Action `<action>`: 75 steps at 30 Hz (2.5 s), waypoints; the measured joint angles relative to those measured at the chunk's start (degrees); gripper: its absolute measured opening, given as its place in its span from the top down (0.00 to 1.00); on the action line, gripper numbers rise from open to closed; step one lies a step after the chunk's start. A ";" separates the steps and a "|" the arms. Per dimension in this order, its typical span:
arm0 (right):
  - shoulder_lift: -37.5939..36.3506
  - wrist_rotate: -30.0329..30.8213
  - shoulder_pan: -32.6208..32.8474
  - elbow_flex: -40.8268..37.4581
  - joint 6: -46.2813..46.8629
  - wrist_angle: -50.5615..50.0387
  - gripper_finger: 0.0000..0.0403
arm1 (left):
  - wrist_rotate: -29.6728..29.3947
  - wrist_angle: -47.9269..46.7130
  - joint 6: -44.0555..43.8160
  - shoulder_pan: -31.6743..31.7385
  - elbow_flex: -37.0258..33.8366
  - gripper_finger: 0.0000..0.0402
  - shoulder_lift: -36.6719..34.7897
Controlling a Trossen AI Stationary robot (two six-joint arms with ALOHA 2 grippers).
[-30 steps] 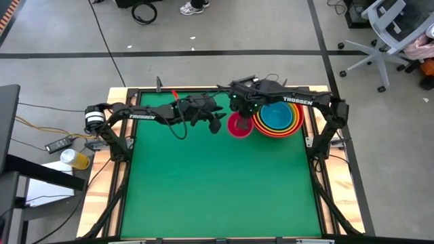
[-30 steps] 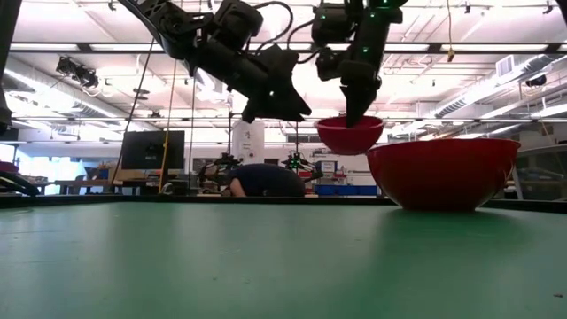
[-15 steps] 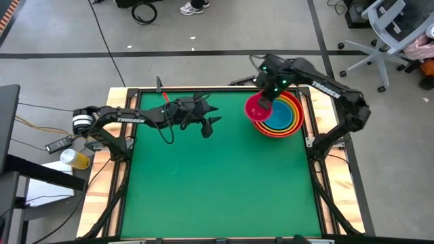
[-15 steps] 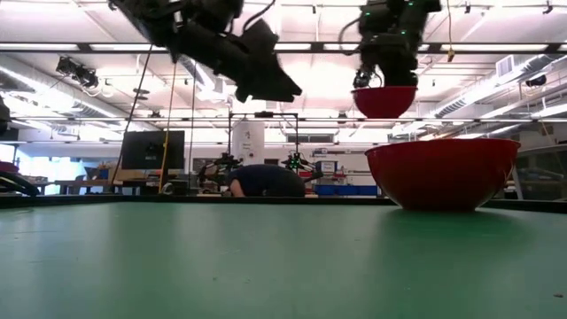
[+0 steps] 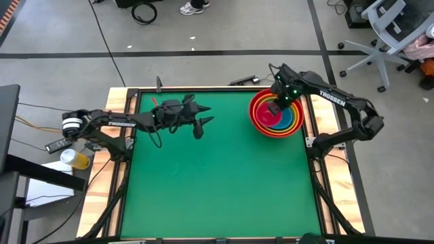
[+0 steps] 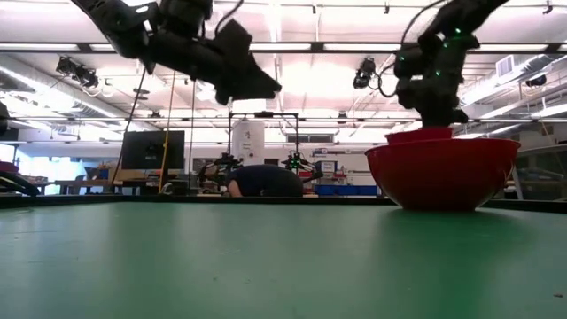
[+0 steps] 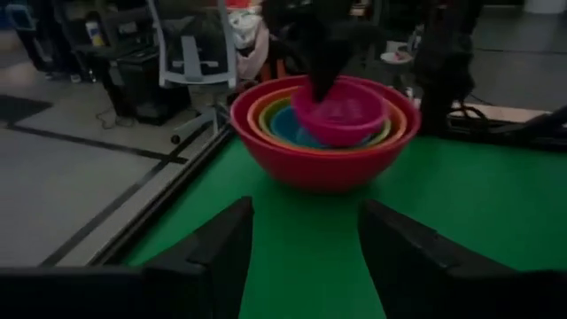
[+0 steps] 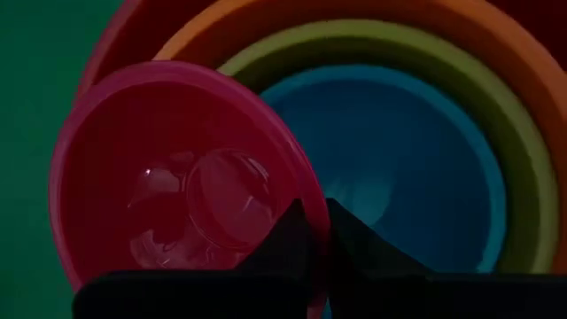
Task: Nest bowls inside each other
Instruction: Stack the pink bowl on top of the blue bowl
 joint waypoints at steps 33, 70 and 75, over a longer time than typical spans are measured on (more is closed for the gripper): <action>-5.20 -3.09 -12.72 -13.15 -4.75 9.86 0.95 | 0.11 -4.03 1.54 -0.27 -0.05 0.49 -4.13; -5.09 5.89 -9.86 -15.15 7.21 14.41 0.42 | 1.01 -2.12 1.50 1.18 -0.04 0.49 -4.10; -6.18 6.37 -9.86 -15.15 7.14 14.95 0.43 | 1.01 -2.12 1.70 1.18 -0.04 0.49 -4.10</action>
